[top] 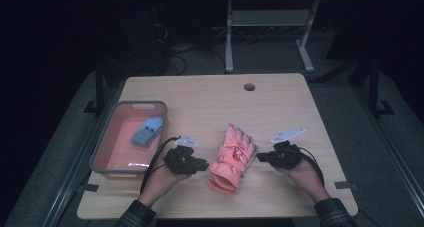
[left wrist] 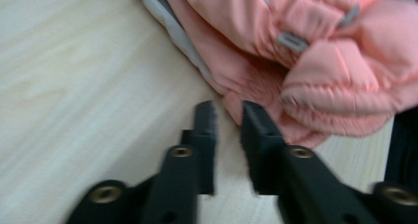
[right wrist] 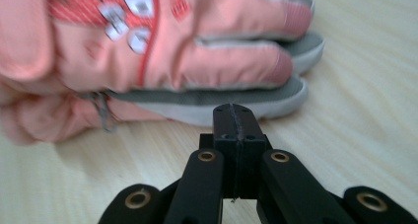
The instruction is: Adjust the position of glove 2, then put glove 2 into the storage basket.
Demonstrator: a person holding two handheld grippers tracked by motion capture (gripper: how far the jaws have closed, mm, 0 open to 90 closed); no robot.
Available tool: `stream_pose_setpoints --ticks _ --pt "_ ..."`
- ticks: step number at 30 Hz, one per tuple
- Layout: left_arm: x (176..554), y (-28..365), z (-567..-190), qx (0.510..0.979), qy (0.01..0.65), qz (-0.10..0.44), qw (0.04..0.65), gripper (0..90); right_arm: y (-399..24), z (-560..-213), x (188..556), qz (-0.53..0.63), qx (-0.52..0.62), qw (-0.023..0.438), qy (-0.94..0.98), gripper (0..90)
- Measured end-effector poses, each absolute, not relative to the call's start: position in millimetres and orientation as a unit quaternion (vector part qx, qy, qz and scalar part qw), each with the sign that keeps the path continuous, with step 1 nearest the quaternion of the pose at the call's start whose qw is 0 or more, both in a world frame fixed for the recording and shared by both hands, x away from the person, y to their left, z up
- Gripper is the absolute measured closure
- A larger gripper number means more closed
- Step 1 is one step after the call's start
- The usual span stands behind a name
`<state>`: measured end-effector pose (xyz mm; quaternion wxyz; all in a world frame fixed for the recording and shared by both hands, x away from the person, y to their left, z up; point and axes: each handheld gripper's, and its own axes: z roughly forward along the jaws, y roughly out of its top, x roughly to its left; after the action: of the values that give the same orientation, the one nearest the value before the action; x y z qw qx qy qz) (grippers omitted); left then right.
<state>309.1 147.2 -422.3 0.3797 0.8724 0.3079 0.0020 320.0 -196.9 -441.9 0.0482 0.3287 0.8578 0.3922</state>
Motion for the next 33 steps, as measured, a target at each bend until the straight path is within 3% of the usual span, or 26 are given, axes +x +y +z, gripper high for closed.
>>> stream_pose_setpoints --ticks 9,15,23,33 --pt "317.1 153.2 -402.9 0.852 0.326 0.025 0.408 38.8 -179.5 -410.2 318.6 0.430 0.295 0.050 0.852 89.9" --pt "320.7 150.7 -386.9 0.849 0.312 0.038 0.425 26.2 -161.4 -401.9 324.9 0.444 0.281 0.045 0.850 89.9" --pt "325.9 141.9 -379.6 0.850 0.300 0.045 0.431 20.3 -152.0 -409.5 336.9 0.434 0.289 0.064 0.851 90.0" --pt "330.2 131.9 -379.6 0.854 0.293 0.046 0.427 17.1 -138.7 -437.2 340.8 0.399 0.294 0.050 0.867 90.0"
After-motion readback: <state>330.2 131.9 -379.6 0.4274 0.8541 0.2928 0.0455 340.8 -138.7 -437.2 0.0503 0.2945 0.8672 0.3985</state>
